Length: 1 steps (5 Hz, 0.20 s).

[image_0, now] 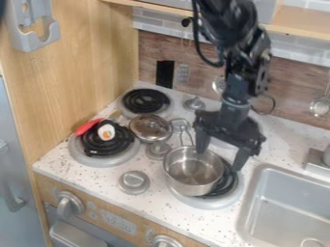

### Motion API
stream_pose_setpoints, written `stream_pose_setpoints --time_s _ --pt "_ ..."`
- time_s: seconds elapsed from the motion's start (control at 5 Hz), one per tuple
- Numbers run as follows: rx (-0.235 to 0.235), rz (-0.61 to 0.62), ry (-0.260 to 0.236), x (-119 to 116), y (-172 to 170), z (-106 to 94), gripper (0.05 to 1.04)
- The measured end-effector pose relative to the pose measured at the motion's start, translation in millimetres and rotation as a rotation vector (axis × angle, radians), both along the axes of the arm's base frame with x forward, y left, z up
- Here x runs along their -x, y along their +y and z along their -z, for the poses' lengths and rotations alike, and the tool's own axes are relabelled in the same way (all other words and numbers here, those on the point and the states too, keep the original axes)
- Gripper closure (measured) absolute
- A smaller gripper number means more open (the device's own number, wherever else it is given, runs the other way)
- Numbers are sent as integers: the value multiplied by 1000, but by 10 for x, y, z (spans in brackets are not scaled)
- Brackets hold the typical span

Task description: Move the silver bowl to the bottom right burner

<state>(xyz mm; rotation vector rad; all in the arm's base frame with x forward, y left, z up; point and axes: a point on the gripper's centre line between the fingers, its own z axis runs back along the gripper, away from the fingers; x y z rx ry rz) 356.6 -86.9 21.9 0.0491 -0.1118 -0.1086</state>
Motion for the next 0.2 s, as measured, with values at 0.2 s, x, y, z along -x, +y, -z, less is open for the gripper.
stream_pose_setpoints --time_s 0.2 --pt "13 -13 9 4 35 0 83"
